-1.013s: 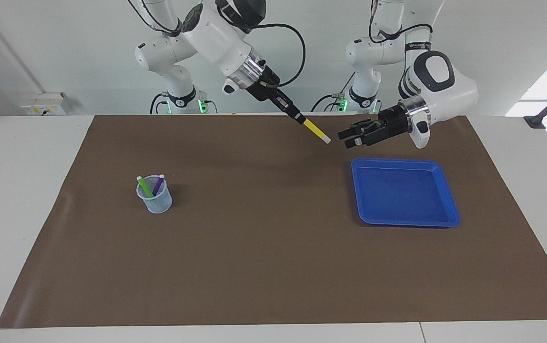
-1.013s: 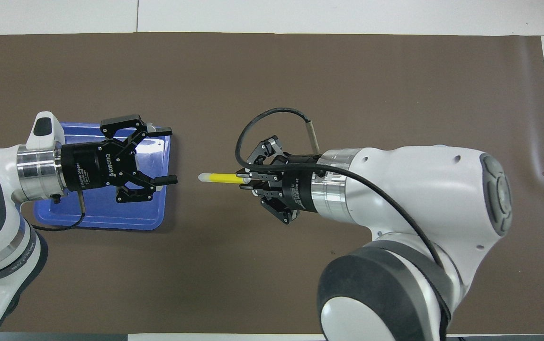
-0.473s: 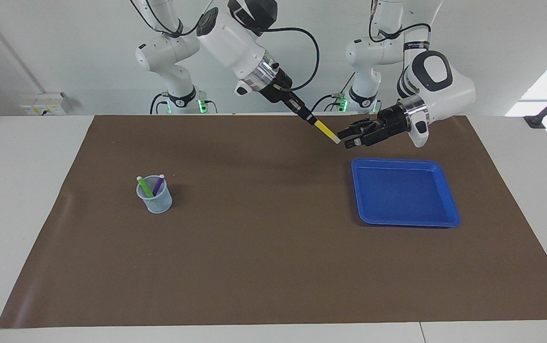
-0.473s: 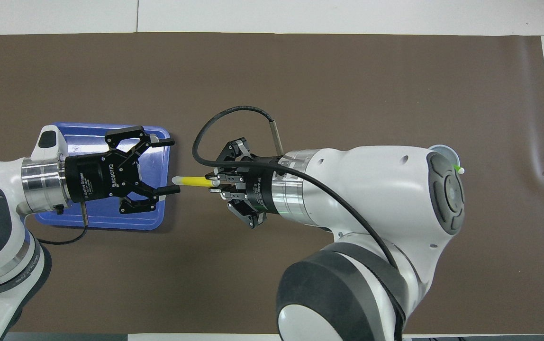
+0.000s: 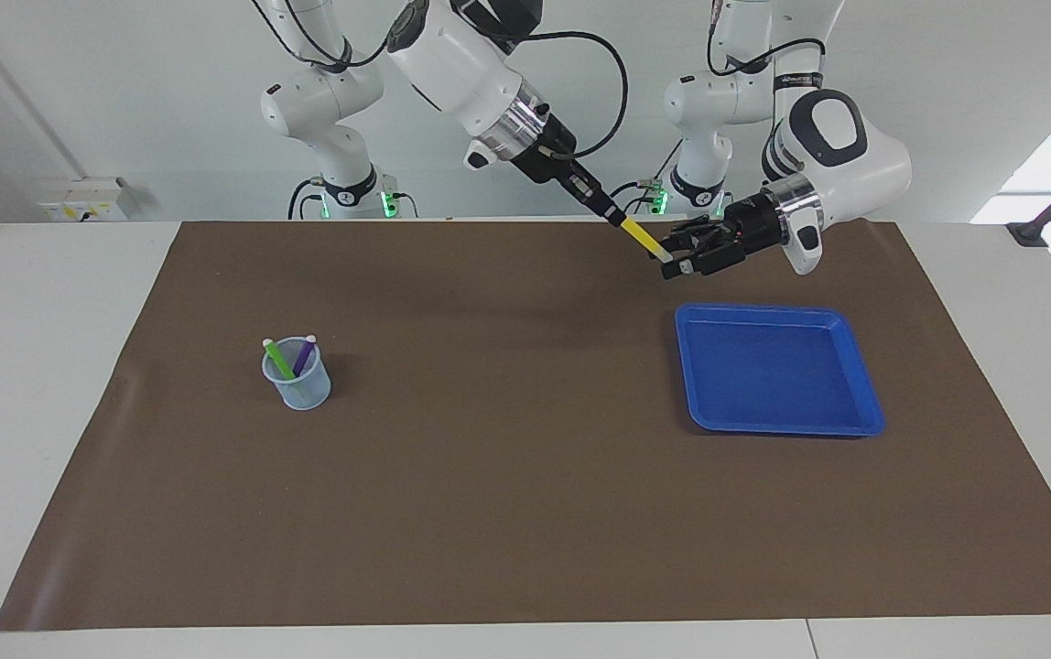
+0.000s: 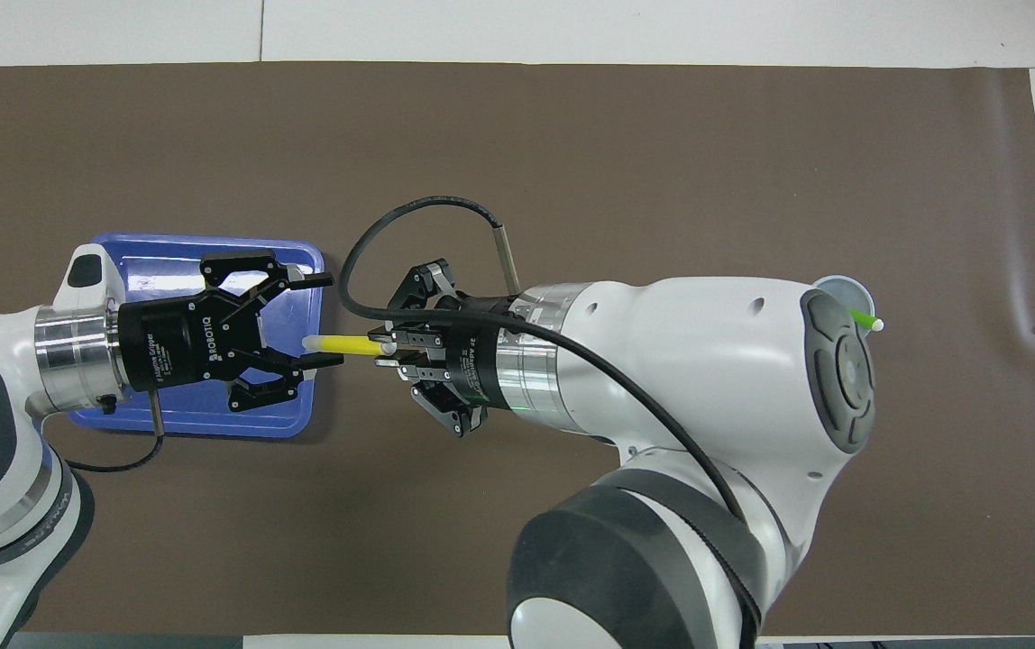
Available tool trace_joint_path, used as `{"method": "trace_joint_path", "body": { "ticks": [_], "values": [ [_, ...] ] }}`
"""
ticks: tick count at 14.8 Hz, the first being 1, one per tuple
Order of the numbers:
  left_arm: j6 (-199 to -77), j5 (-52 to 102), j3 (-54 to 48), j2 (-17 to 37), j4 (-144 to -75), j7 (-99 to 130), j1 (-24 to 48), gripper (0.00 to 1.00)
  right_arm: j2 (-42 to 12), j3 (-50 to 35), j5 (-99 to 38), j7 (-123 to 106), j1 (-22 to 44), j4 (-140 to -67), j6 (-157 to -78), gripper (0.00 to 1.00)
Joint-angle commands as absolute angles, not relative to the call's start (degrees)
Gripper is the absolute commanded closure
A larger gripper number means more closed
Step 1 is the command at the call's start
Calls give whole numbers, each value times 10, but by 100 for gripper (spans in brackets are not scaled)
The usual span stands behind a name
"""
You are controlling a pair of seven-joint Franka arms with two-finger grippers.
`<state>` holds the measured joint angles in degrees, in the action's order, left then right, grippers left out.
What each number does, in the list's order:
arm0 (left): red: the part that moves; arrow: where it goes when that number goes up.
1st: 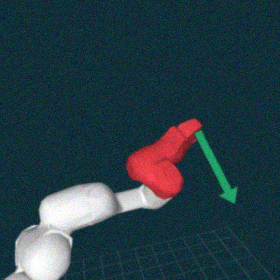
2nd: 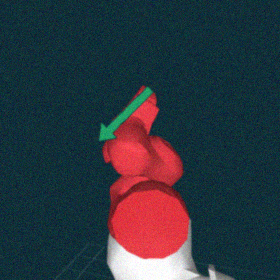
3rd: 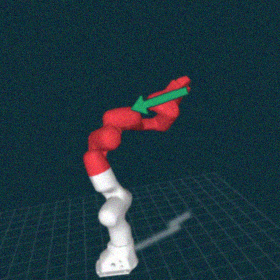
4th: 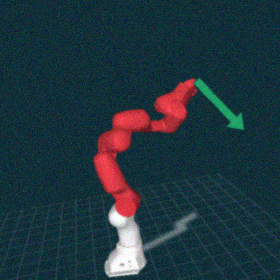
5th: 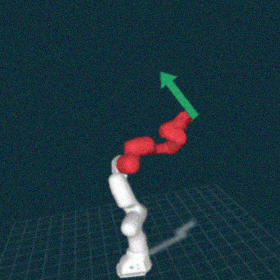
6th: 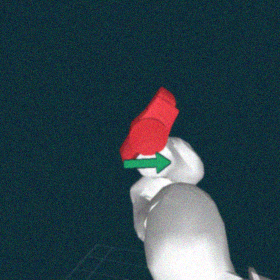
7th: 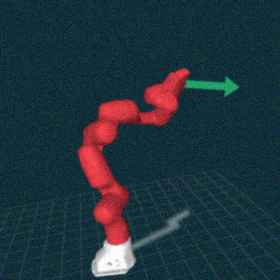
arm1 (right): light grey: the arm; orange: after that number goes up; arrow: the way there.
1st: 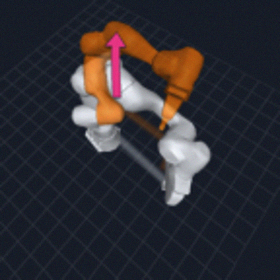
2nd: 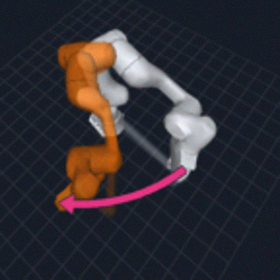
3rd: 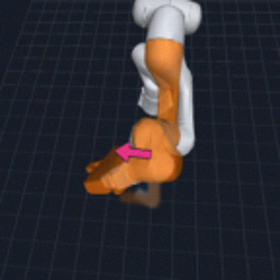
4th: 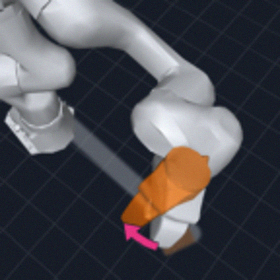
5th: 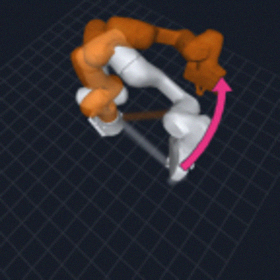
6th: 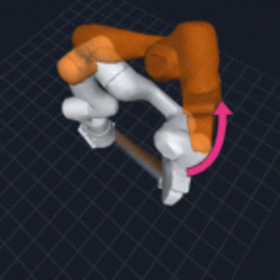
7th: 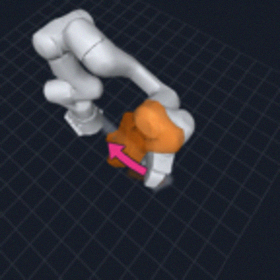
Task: Right arm passes pens to left for tray arrangement
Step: 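Carry the yellow pen toward the left gripper while the left gripper opens, then close the left gripper on the yellow pen held by the right gripper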
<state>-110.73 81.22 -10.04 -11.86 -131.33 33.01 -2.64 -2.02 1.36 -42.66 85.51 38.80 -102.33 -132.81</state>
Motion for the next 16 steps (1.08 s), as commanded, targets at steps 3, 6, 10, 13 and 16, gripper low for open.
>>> {"method": "trace_joint_path", "body": {
  "ticks": [3, 6, 10, 13, 16],
  "values": [
    [-1114, 823, -97, -146, -1332, 350, -33, 23, -42, 12, -439, 861, 397, -1009, -1333, 100],
    [-1112, 823, -97, -146, -1332, 352, -34, 27, -44, 12, -438, 860, 398, -1009, -1333, 100],
    [-1110, 823, -97, -149, -1334, 361, -34, 46, -44, 12, -437, 860, 398, -1009, -1333, 100],
    [-1110, 823, -97, -155, -1341, 371, -35, 55, -43, 12, -436, 860, 398, -1009, -1333, 100],
    [-1113, 823, -97, -164, -1346, 387, -35, 62, -44, 12, -435, 860, 398, -1010, -1332, 100]
  ]
}}
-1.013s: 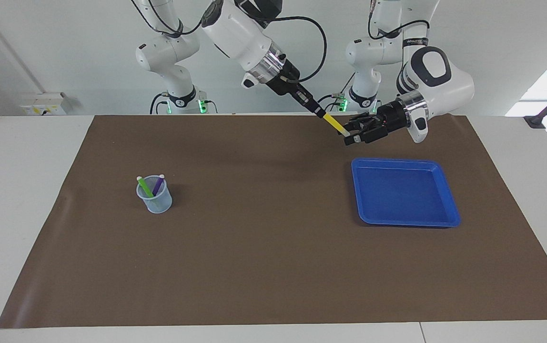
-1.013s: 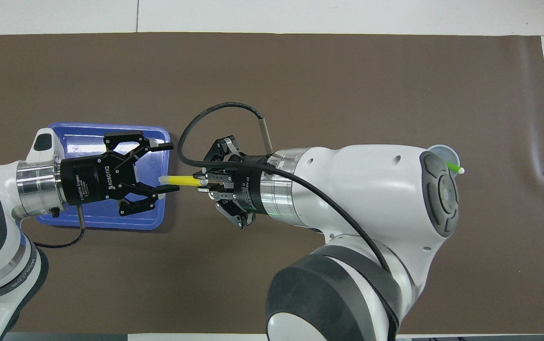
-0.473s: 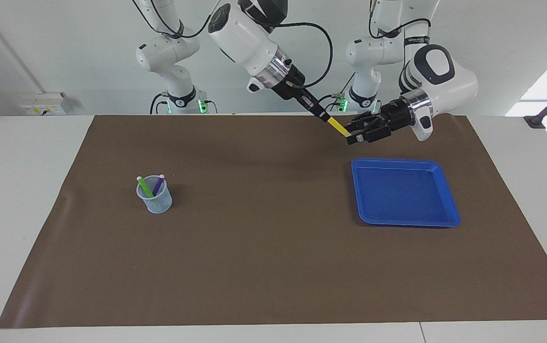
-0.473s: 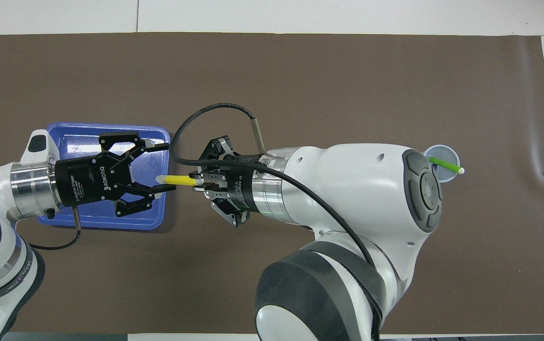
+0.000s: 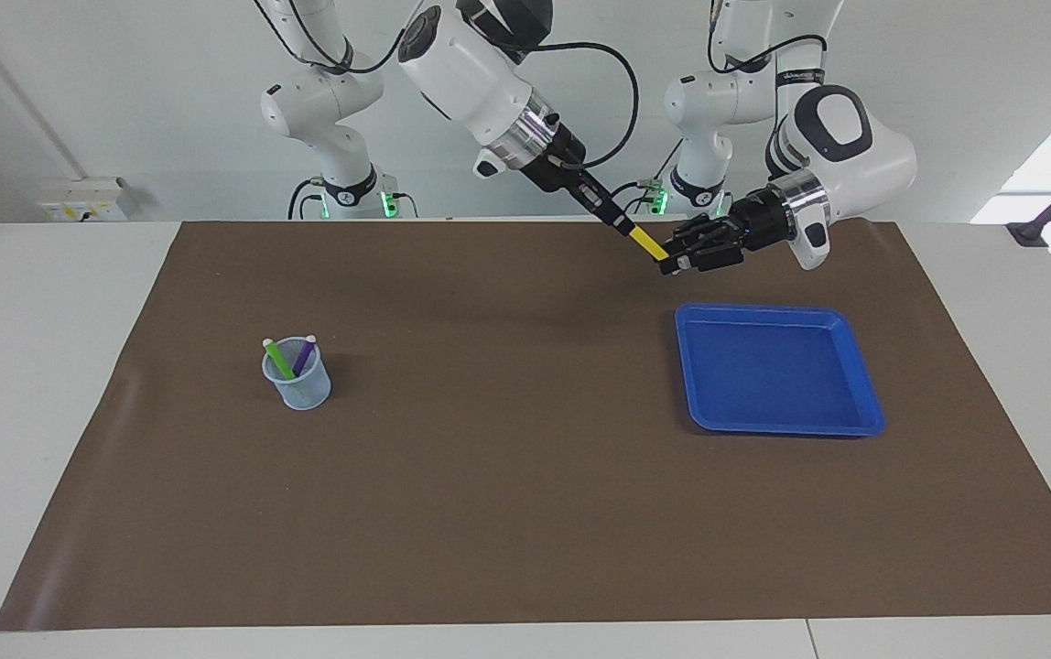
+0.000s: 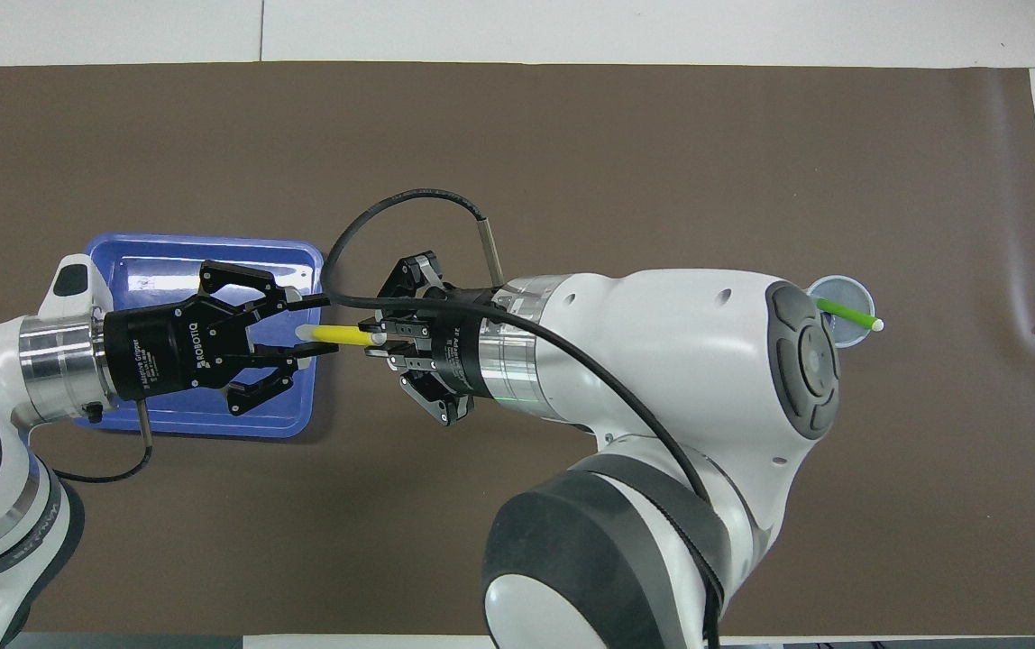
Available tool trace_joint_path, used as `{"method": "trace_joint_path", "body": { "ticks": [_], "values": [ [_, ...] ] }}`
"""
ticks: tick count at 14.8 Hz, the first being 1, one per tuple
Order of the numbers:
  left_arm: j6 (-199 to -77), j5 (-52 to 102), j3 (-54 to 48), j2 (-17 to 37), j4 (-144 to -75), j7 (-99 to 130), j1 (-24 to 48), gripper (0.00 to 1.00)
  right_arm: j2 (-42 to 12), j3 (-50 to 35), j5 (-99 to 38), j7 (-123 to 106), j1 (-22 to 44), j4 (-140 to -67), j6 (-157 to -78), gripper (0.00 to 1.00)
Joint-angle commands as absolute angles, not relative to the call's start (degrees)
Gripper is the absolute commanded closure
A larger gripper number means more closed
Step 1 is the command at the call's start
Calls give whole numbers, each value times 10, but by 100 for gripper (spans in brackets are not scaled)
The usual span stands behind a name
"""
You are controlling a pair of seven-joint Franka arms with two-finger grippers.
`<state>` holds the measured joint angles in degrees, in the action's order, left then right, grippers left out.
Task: Right arm passes pens to left for tray arrangement
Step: 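Close the left gripper on the yellow pen held by the right gripper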
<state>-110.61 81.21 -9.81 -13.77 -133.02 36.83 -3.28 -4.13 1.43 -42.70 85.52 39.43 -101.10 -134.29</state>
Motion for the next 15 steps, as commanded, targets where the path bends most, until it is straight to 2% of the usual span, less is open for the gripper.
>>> {"method": "trace_joint_path", "body": {
  "ticks": [1, 3, 5, 6, 12, 13, 14, 15],
  "values": [
    [-1113, 823, -97, -164, -1346, 389, -36, 64, -43, 12, -435, 860, 398, -1010, -1332, 100],
    [-1115, 823, -96, -165, -1346, 405, -36, 72, -44, 12, -435, 860, 398, -1010, -1332, 100],
    [-1118, 823, -96, -167, -1346, 410, -37, 94, -44, 12, -435, 860, 398, -1009, -1332, 100],
    [-1119, 823, -96, -168, -1346, 413, -36, 100, -44, 12, -435, 859, 397, -1010, -1332, 100],
    [-1122, 822, -96, -171, -1346, 451, -37, 100, -44, 12, -427, 854, 392, -1009, -1325, 100],
    [-1125, 822, -96, -171, -1346, 452, -37, 100, -44, 13, -422, 853, 392, -1009, -1324, 53],
    [-1126, 822, -96, -171, -1346, 452, -37, 100, -43, 14, -403, 850, 391, -1009, -1323, 15],
    [-1128, 822, -96, -171, -1346, 452, -37, 100, -41, 14, -376, 849, 388, -1009, -1320, 7]
  ]
}}
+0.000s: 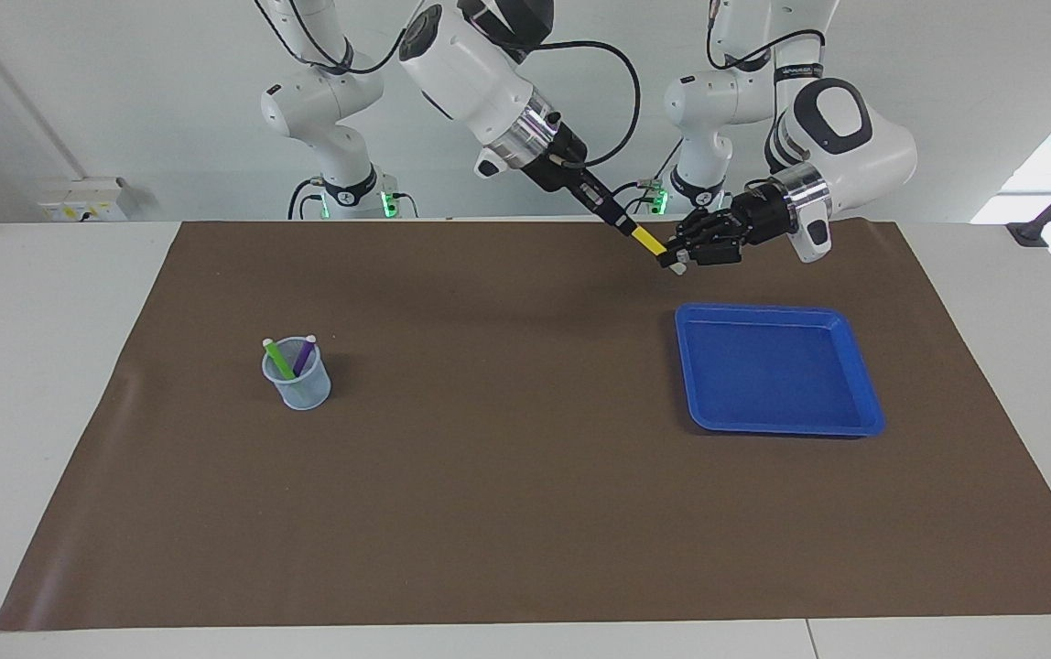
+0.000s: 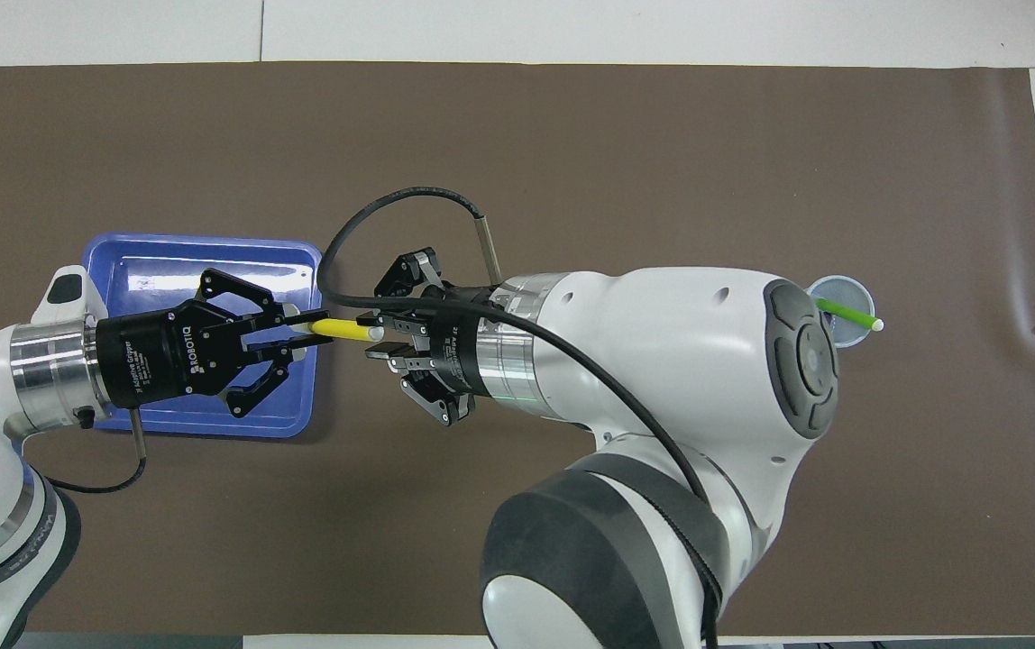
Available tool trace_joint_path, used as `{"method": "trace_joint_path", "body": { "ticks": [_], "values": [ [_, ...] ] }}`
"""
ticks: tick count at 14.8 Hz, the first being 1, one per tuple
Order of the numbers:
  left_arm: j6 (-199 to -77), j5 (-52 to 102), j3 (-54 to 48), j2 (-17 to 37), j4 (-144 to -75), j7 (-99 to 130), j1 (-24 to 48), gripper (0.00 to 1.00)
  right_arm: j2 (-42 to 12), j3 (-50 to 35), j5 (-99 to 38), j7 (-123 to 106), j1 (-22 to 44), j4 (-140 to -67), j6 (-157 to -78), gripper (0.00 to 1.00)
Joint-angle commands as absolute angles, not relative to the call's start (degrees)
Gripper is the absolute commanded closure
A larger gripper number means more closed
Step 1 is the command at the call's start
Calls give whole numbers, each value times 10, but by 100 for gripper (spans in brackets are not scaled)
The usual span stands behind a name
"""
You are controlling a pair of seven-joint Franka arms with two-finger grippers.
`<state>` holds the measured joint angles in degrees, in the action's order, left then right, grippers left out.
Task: Right arm passes pens to left for tray arrangement
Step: 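Open the right gripper and withdraw it toward the cup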
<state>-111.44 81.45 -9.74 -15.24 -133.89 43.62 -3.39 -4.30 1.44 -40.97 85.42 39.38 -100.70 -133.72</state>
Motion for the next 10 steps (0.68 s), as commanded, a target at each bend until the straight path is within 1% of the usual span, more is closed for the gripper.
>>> {"method": "trace_joint_path", "body": {
  "ticks": [1, 4, 7, 9, 10],
  "values": [
    [-1131, 822, -96, -171, -1346, 452, -37, 100, -38, 15, -354, 849, 382, -1009, -1319, 0],
    [-1137, 822, -96, -170, -1345, 452, -37, 100, -20, 16, -307, 815, 343, -1014, -1287, 0],
    [-1174, 803, -97, -159, -1335, 431, -37, 100, 3, 17, -280, 719, 288, -1020, -1222, 0],
    [-1171, 711, -97, -129, -1301, 408, -37, 100, 17, 17, -238, 658, 260, -1027, -1183, 0],
    [-1167, 641, -98, -104, -1274, 407, -36, 100, 21, 16, -202, 618, 247, -1028, -1162, 0]
  ]
}}
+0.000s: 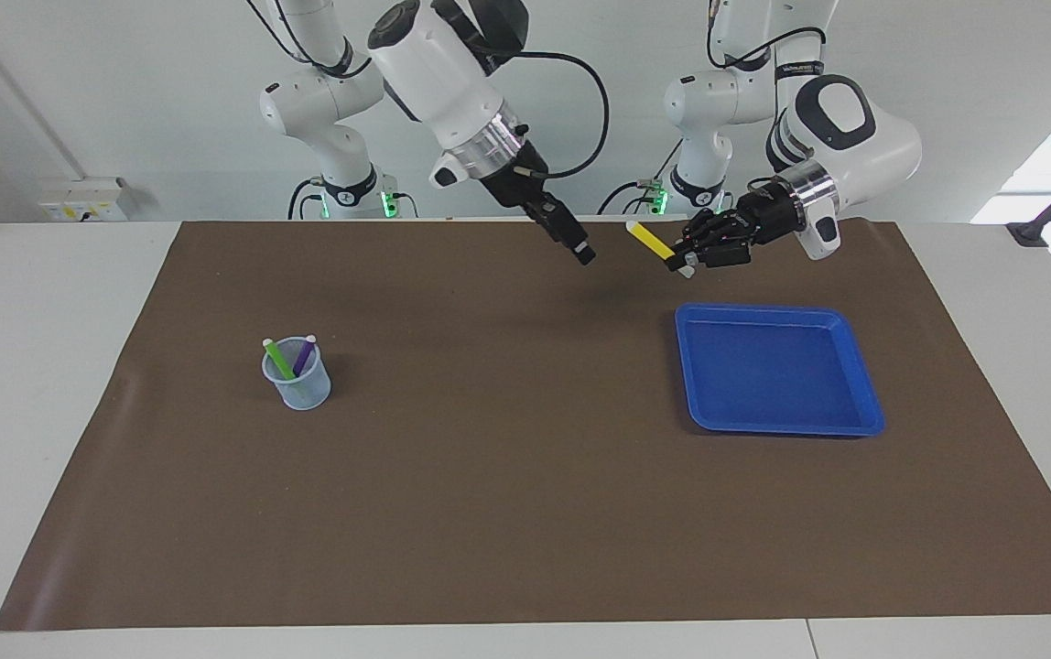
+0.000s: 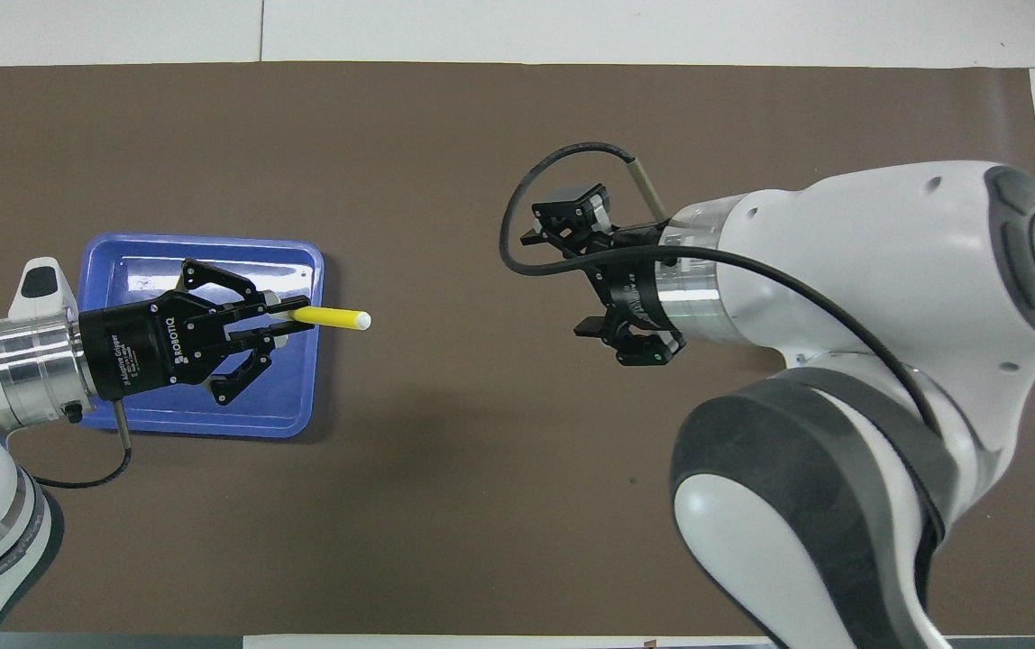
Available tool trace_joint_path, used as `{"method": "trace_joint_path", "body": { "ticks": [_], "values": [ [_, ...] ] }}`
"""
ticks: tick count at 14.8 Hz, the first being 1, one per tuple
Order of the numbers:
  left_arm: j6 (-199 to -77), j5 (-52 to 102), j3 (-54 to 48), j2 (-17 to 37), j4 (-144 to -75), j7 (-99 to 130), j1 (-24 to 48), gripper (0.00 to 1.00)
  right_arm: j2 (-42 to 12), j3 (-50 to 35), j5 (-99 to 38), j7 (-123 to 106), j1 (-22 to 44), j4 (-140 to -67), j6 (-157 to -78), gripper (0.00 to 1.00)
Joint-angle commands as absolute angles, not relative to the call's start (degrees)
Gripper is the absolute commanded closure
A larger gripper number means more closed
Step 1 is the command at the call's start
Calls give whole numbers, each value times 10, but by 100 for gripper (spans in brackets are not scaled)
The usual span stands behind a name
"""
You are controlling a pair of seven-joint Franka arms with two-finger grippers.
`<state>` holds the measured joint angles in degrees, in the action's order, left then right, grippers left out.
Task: Right arm passes pens to left for tray arrangement
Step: 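Open the right gripper and withdraw it toward the cup, then lower the yellow pen into the blue tray with the left gripper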
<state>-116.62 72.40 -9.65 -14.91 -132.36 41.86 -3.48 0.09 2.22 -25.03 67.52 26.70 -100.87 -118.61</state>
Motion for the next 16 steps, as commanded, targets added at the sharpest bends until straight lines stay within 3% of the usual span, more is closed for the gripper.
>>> {"method": "trace_joint_path", "body": {
  "ticks": [1, 8, 11, 16],
  "values": [
    [-1162, 586, -98, -85, -1255, 403, -35, 100, 21, 17, -168, 580, 236, -1028, -1141, 0],
    [-1005, 236, -99, 103, -1030, 279, -43, 100, 48, 17, -66, 256, 104, -1047, -1062, 0],
    [-968, 117, -104, 162, -978, 184, -36, 100, 48, 17, -22, 172, 63, -1040, -1055, 0],
    [-892, 5, -133, 281, -856, 106, -18, 100, 47, 18, 19, 131, 48, -1005, -1014, 0]
  ]
}}
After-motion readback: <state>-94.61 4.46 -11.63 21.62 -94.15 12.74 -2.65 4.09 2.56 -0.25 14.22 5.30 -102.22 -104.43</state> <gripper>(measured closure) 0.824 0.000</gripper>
